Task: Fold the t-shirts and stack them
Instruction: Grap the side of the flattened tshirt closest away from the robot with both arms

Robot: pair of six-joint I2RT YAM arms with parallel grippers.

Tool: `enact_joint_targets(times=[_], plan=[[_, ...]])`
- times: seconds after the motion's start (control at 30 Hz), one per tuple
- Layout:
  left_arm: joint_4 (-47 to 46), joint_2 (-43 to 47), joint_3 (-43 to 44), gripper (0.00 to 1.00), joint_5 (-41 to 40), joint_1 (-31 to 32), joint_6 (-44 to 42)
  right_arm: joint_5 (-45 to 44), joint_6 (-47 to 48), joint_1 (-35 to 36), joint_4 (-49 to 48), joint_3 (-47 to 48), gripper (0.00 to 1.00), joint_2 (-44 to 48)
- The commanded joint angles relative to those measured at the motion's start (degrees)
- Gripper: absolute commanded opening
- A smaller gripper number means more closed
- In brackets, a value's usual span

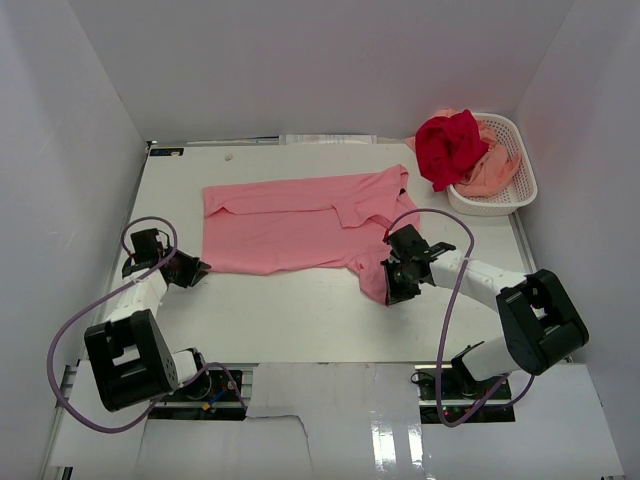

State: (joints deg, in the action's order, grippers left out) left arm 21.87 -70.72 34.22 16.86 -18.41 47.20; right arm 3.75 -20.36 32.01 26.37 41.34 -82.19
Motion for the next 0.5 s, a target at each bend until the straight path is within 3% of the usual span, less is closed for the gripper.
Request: enact_joint_targets(times=[0.0,0.07,0.23,0.47], plan=[[-2.5,-1.0,-0.7,0.29,0.3,-0.2,1.0,-0.2,0.8,0.6,3.2,-2.9,0.08,-1.7],[-2.7,-1.9,-1.0,0.29,0.6,-0.1,1.1,-0.2,0.8,0.6,3.2,-2.8,0.08,-1.8],[-3.5,-2.8,-1.7,0.50,1.0,-0.1,0.6,-0.1,0.8,0.6,3.2,-2.7,0.08,-2.0],[-5.4,-4.6,-2.3,0.51,-0.3,-0.1,1.7,-0.1,0.8,0.6,3.1,-2.6,0.08,-2.1]])
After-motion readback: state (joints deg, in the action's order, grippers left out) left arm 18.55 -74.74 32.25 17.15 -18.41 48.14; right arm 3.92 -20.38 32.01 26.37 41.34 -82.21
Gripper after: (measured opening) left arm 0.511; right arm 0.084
